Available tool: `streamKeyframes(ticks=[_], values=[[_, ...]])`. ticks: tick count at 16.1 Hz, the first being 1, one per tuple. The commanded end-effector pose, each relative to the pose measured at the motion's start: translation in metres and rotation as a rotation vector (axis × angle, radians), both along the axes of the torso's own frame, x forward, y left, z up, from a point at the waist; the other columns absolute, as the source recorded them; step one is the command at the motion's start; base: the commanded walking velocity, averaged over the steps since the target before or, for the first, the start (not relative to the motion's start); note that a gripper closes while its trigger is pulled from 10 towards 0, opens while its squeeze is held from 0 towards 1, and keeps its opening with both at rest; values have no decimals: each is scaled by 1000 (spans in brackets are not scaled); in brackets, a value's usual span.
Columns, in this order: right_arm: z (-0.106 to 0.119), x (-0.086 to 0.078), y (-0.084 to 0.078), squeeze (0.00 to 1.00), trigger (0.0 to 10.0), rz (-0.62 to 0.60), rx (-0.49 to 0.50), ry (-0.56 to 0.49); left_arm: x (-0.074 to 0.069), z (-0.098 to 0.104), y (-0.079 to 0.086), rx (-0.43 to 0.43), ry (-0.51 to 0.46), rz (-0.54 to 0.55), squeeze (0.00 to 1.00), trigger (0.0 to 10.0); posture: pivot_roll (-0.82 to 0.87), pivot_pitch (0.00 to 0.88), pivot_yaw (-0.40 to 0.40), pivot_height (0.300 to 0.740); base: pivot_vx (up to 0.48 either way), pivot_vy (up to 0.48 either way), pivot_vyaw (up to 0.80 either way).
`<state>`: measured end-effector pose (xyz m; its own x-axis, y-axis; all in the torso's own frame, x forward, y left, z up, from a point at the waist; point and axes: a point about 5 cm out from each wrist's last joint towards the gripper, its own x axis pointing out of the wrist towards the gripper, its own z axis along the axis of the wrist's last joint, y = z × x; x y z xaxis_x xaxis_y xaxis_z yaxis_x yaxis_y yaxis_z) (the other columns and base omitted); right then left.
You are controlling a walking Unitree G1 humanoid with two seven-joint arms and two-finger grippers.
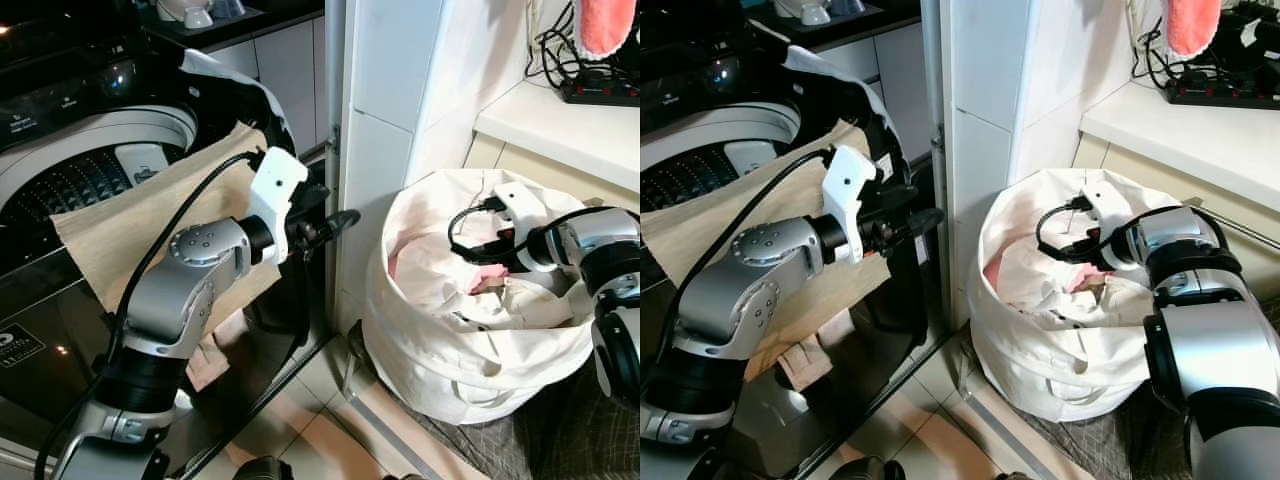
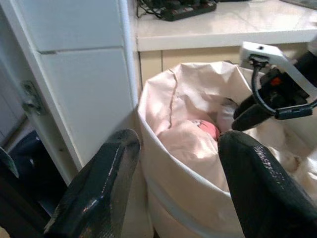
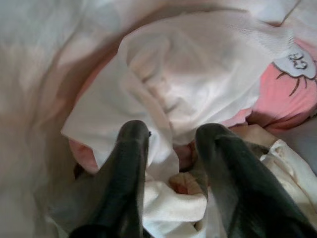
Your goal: Clothes washing
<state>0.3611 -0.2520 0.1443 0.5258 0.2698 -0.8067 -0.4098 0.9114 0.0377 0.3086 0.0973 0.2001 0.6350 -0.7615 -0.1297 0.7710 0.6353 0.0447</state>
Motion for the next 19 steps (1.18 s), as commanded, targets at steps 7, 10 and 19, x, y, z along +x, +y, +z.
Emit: streamKeyframes(ticks=[7,10,19], values=[[-22,-6,12,1000,10000,110,-78,76,-38,-18,-8,59,153,-263,0,10000,39,0,45,740,0,0,0],[-36,-12,17,1000,10000,152,-99,122,-42,-20,-8,73,167,-273,0,10000,48,0,36,740,0,0,0],[-69,-23,18,0,0,117,-240,100,-42,-18,-6,88,166,-253,0,10000,59,0,35,740,0,0,0]])
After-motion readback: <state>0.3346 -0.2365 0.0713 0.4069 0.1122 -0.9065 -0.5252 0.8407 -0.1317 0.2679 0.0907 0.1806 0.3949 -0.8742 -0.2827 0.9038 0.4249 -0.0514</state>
